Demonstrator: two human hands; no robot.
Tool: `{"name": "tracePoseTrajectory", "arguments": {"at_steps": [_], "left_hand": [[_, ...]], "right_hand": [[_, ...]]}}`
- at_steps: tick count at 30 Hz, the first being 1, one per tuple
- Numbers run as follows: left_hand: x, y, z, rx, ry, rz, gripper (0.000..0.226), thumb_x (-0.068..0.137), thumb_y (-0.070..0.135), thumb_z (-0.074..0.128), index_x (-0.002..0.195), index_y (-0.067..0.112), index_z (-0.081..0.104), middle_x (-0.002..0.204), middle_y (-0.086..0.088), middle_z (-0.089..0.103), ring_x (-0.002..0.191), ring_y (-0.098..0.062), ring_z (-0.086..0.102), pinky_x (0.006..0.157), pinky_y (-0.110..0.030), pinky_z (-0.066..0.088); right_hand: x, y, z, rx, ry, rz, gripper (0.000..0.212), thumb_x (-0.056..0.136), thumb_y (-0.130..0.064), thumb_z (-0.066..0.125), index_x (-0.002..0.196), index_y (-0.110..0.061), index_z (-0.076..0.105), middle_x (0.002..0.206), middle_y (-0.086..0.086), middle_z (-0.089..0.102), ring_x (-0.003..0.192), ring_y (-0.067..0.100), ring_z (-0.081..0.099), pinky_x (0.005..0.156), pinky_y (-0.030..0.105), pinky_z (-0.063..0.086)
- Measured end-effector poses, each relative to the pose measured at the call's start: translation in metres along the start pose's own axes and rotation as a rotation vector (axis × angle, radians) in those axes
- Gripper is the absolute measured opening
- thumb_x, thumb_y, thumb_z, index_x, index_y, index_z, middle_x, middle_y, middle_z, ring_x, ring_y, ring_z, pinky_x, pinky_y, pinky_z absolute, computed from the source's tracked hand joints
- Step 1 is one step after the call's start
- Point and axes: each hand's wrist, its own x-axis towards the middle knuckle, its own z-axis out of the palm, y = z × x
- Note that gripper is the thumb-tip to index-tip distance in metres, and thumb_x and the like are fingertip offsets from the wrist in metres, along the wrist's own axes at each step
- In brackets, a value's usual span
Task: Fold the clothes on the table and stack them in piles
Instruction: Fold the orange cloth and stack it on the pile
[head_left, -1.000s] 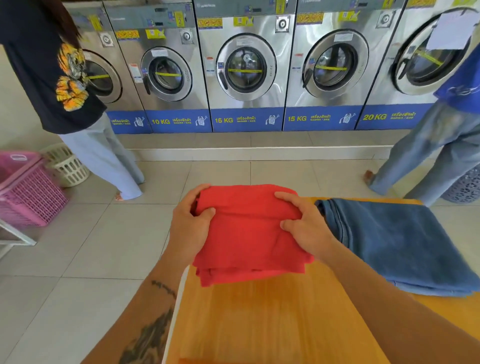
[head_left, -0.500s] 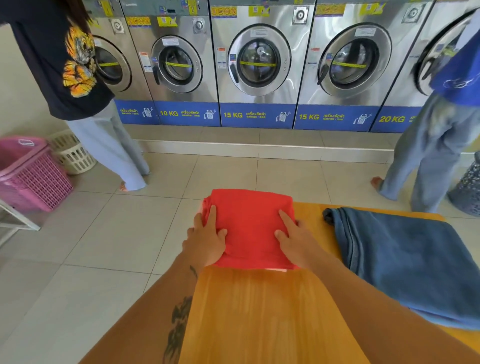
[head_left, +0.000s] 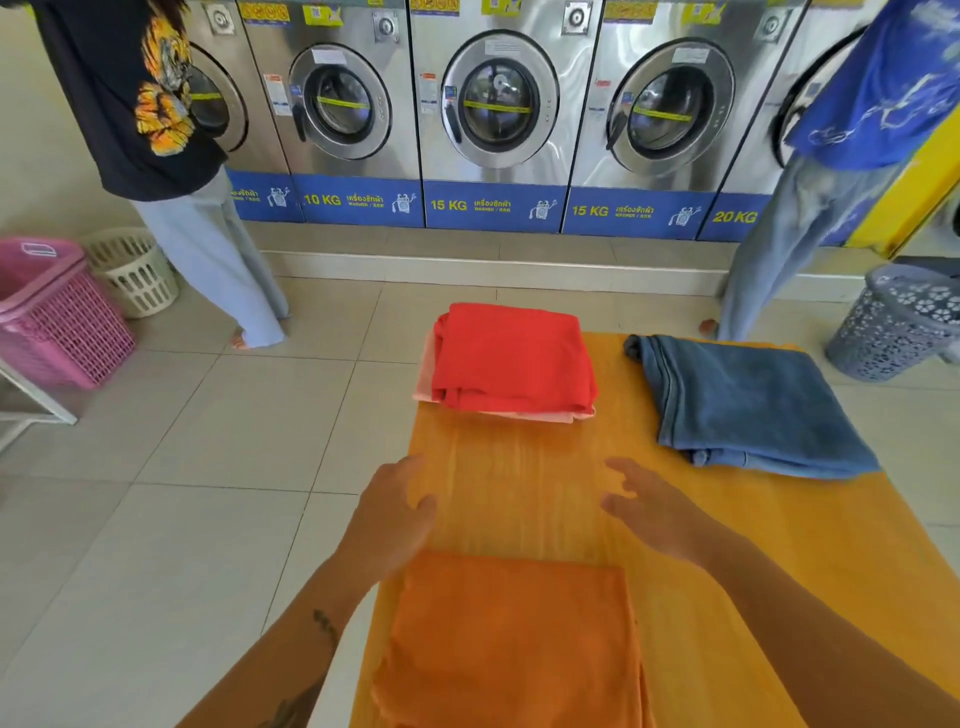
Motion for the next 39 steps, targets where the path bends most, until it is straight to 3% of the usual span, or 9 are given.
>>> {"name": "tracePoseTrajectory", "arguments": {"at_steps": [7,10,12,14,19,23,27,34,39], "left_hand": [[-0.079,-0.032,0.033,0.021,-0.178,-0.071,0.073,0.09,0.032,0.059,0.153,0.032,0.023,0.156,0.0,0.027,0.142,-0.023,0.03,0.116,-0.042,0.03],[-0.092,-0.026,0.04,-0.107,-0.193,-0.077,0.065,0.091,0.017,0.056,0.148,0.036,0.032,0.148,-0.001,0.033,0.125,-0.013,0.043,0.103,-0.023,0.037],[-0.098,-0.024,0.044,-0.185,-0.179,-0.074,0.06,0.091,0.008,0.05,0.143,0.036,0.042,0.133,0.004,0.045,0.094,0.003,0.051,0.075,-0.004,0.043],[-0.103,-0.02,0.047,-0.264,-0.143,-0.074,0.056,0.091,0.005,0.049,0.139,0.035,0.049,0.13,0.007,0.051,0.085,0.005,0.053,0.062,-0.001,0.043],[-0.107,-0.017,0.052,-0.268,-0.088,0.003,0.054,0.096,0.015,0.05,0.143,0.04,0.041,0.147,0.011,0.039,0.134,-0.013,0.04,0.109,-0.031,0.038],[-0.1,-0.024,0.048,-0.206,-0.151,-0.052,0.061,0.095,0.015,0.049,0.15,0.033,0.031,0.15,0.001,0.04,0.108,-0.003,0.051,0.084,-0.015,0.041],[-0.097,-0.016,0.056,-0.134,-0.253,-0.069,0.062,0.095,0.024,0.051,0.152,0.034,0.027,0.154,0.0,0.032,0.071,0.01,0.041,0.046,-0.006,0.037],[-0.092,0.004,0.066,-0.382,-0.282,-0.197,0.059,0.087,0.028,0.062,0.142,0.04,0.044,0.15,0.0,0.033,0.123,-0.02,0.046,0.093,-0.028,0.045],[-0.086,0.011,0.067,-0.603,-0.352,-0.299,0.054,0.086,0.016,0.066,0.135,0.036,0.054,0.14,0.0,0.044,0.121,-0.026,0.048,0.105,-0.047,0.043]], "right_hand": [[-0.081,0.038,0.076,0.072,0.038,0.22,0.081,0.08,-0.039,0.055,0.152,-0.031,0.02,0.138,0.013,0.044,0.116,0.03,0.054,0.094,0.045,0.05],[-0.103,0.029,0.105,0.145,0.124,0.221,0.074,0.083,-0.022,0.058,0.148,-0.026,0.024,0.122,0.009,0.042,0.097,0.025,0.053,0.075,0.033,0.048],[-0.107,0.026,0.115,0.168,0.132,0.219,0.08,0.083,-0.014,0.057,0.152,-0.028,0.018,0.129,0.013,0.042,0.095,0.024,0.054,0.064,0.027,0.047],[-0.111,0.021,0.114,0.197,0.177,0.201,0.085,0.08,-0.009,0.054,0.153,-0.031,0.017,0.135,0.015,0.046,0.105,0.028,0.057,0.073,0.034,0.051],[-0.115,0.023,0.086,0.187,0.399,0.151,0.08,0.081,-0.002,0.053,0.149,-0.032,0.025,0.129,0.013,0.049,0.099,0.028,0.058,0.079,0.042,0.052],[-0.121,0.038,0.075,0.122,0.306,0.237,0.078,0.086,-0.015,0.053,0.154,-0.031,0.018,0.143,0.014,0.033,0.096,0.026,0.056,0.07,0.035,0.047],[-0.117,0.045,0.076,0.145,0.269,0.251,0.078,0.086,-0.022,0.057,0.154,-0.032,0.019,0.147,0.014,0.033,0.114,0.03,0.048,0.087,0.039,0.044],[-0.11,0.037,0.084,0.389,0.237,0.259,0.077,0.089,-0.028,0.064,0.154,-0.032,0.021,0.153,0.008,0.037,0.133,0.032,0.043,0.105,0.043,0.041],[-0.103,0.04,0.08,0.444,0.237,0.257,0.068,0.094,-0.03,0.058,0.153,-0.034,0.024,0.155,0.007,0.034,0.135,0.033,0.04,0.106,0.047,0.041]]}}
